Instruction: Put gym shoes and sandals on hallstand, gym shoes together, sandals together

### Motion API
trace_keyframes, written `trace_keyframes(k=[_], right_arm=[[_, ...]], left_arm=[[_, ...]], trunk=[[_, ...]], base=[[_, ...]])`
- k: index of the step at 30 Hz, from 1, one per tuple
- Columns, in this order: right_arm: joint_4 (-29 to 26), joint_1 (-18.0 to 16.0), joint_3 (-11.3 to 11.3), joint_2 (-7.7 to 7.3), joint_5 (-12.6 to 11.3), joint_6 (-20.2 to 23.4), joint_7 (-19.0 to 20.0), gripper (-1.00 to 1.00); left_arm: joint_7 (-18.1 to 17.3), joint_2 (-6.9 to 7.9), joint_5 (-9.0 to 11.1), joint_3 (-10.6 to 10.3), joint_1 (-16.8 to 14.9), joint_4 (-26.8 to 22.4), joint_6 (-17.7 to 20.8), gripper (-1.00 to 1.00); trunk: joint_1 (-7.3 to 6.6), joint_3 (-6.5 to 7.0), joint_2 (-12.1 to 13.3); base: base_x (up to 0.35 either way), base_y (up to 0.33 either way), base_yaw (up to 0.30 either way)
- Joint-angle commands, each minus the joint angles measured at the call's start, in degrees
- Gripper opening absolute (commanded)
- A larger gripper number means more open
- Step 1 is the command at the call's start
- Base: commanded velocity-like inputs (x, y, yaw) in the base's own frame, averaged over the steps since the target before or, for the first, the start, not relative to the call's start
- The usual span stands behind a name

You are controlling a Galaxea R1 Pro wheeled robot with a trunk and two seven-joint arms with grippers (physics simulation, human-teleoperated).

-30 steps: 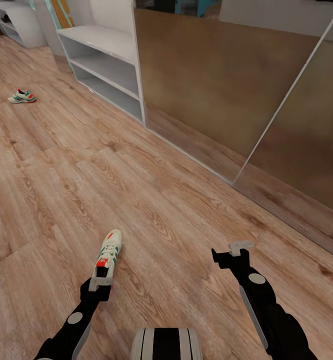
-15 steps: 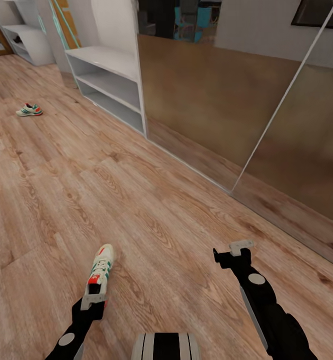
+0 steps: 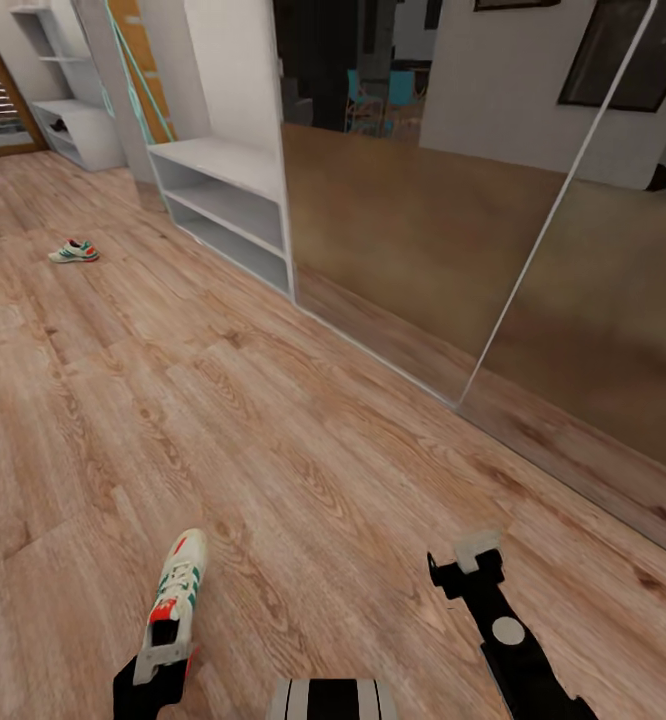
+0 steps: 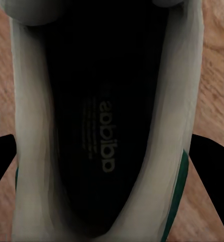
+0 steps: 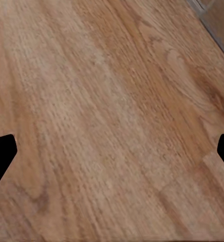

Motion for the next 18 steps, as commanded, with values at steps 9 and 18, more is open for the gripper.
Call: trace_keyframes(k=[9,18], right_arm=[[25.05,5.08,-4.66,-0.03,-1.39,-28.16,-0.09,1.0],[38.65,5.22,-8.9,0.1,-2.48,-42.04,-0.1,1.0]], left_arm=[[-0.69,-0.25,-0.61,2.82,4.16,-0.68,-6.98,-1.0],[-0.95,-0.43,-0.61,2.9,6.02,-0.94,-7.29,-1.0]], trunk=[[-0.24,2.77,0.11],[-0.47,5.57,0.23]], base=[[0.0,0.0,0.0],[0.0,0.0,0.0]])
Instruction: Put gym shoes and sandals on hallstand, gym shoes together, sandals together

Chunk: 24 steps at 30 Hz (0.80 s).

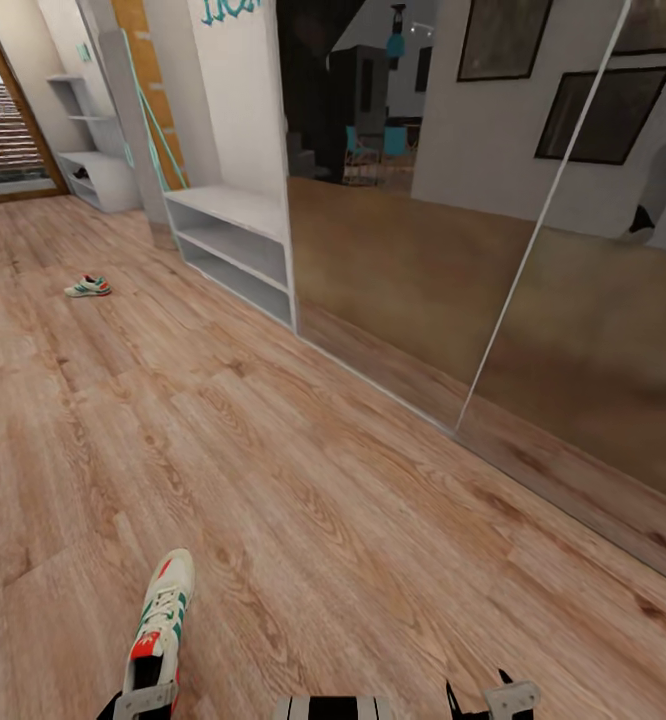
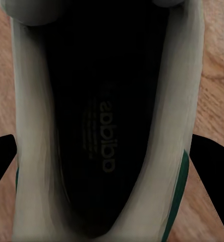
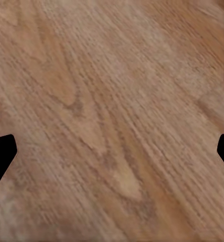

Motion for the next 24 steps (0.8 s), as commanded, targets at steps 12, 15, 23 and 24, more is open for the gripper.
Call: trace_keyframes(k=[12,15,23,24], right_arm=[[2.08,-0.02,-0.52,0.11,0.43,-2.56,-0.11,1.0],[2.4,-0.02,-0.57,0.11,0.42,-2.6,-0.11,1.0],[2.33,-0.02,-4.49,-0.03,-0.39,-2.62,-0.11,1.0],[2.31,-0.02,-5.63,-0.03,-0.51,-2.6,-0.09,1.0]], left_arm=[[-0.24,-0.22,-0.6,0.35,0.13,0.83,-0.35,-1.0],[-0.24,-0.27,-0.6,0.36,0.14,0.85,-0.36,-1.0],[-0.23,-0.32,-0.53,0.37,0.14,0.69,-0.36,-1.0],[-0.23,-0.32,-0.53,0.37,0.14,0.66,-0.36,-1.0]], trunk=[[-0.32,3.7,0.15],[-0.59,4.59,0.58],[-2.35,6.74,3.79],[-2.57,7.01,4.19]], base=[[0.0,0.0,0.0],[0.0,0.0,0.0],[0.0,0.0,0.0],[0.0,0.0,0.0]])
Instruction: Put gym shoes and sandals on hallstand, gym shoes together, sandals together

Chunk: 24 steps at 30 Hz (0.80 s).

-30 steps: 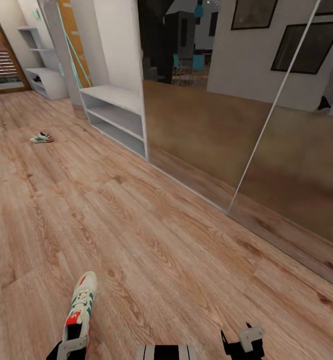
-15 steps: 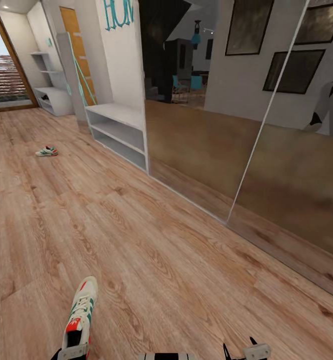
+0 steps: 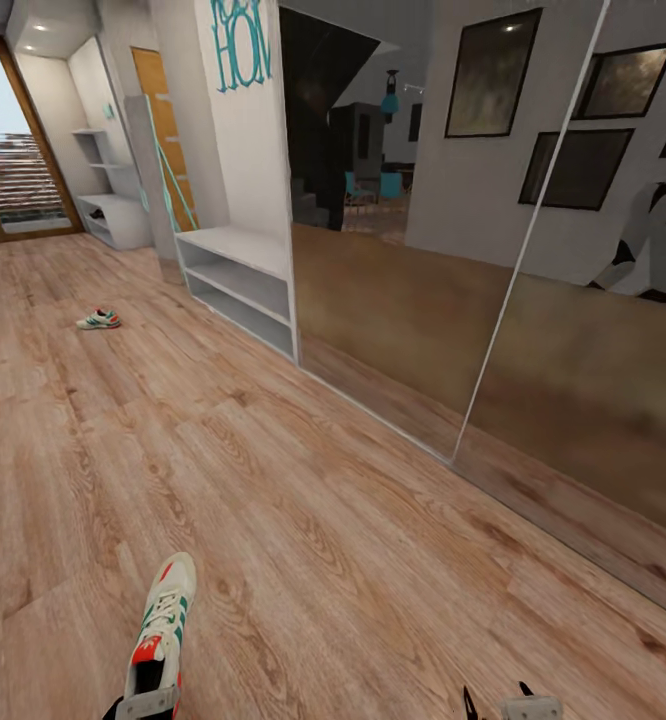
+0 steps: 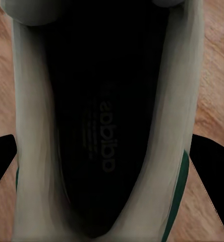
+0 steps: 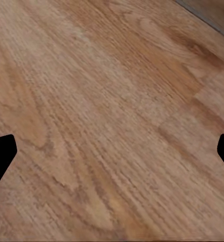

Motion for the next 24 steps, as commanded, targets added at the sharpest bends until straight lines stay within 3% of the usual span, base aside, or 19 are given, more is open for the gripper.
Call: trace_keyframes(k=[1,7,13,24], right_arm=[[0.04,-0.03,-0.74,0.05,0.59,-0.17,-0.09,1.0],[-0.18,-0.03,-2.3,0.11,0.44,-0.12,0.0,1.0],[-0.24,-0.03,-2.38,0.81,0.49,-0.16,-0.03,1.0],[0.09,-0.03,-2.52,1.77,0.47,-0.19,-0.1,1.0]], left_arm=[[-0.21,-0.05,-0.6,0.39,-0.04,0.03,-0.22,-1.0],[-0.22,-0.11,-0.6,0.39,-0.04,-0.04,-0.22,-1.0],[-0.18,-0.09,-0.64,0.39,-0.04,-0.24,-0.22,-1.0],[-0.18,-0.34,-0.63,0.16,-0.04,-0.58,-0.15,-1.0]], trunk=[[-0.24,0.23,0.4],[-1.55,1.82,2.81],[-1.55,1.96,2.81],[-1.55,1.97,2.81]], base=[[0.0,0.0,0.0],[0.0,0.0,0.0],[0.0,0.0,0.029],[0.0,0.0,0.236]])
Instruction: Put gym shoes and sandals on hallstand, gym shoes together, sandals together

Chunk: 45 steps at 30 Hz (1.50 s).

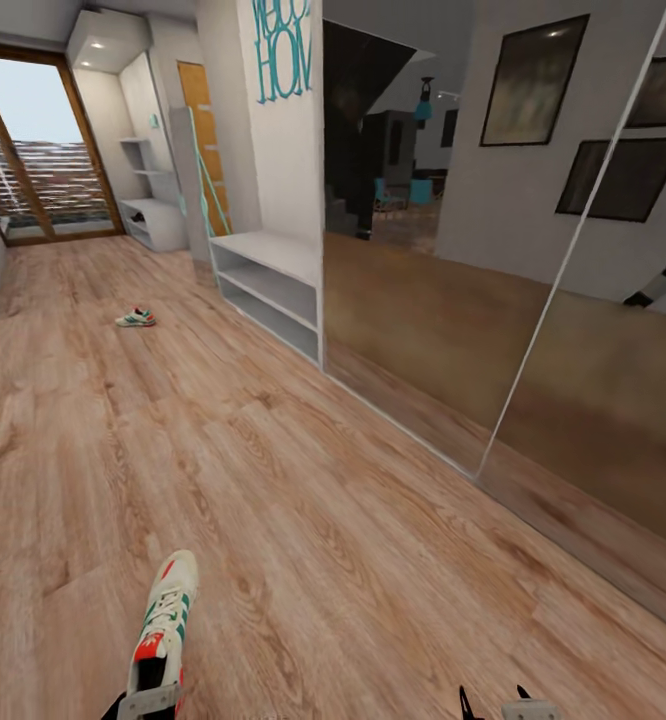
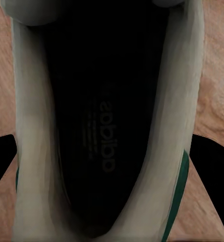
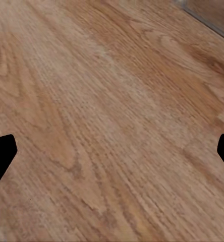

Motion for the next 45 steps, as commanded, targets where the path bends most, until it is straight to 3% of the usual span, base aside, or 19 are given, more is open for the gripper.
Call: trace_keyframes(k=[1,22,45], right_arm=[[0.03,-0.02,-0.31,0.04,0.55,-0.17,-0.11,1.0],[0.04,-0.02,-0.14,0.05,0.77,-0.17,0.14,1.0],[-0.18,-0.02,0.03,0.05,0.75,-0.26,0.22,1.0]], left_arm=[[-0.14,-0.08,-0.58,0.46,-0.06,0.04,-0.19,-1.0],[0.1,-0.21,-0.63,0.63,-0.06,-0.29,-0.21,-1.0],[-0.1,-0.19,-0.55,0.69,-0.06,0.27,-0.15,-1.0]], trunk=[[-0.01,-0.05,-0.02],[-0.01,-0.65,-0.02],[-0.01,-0.85,-0.02]], base=[[0.0,0.0,0.275],[0.003,0.0,0.277],[0.331,0.0,0.271]])
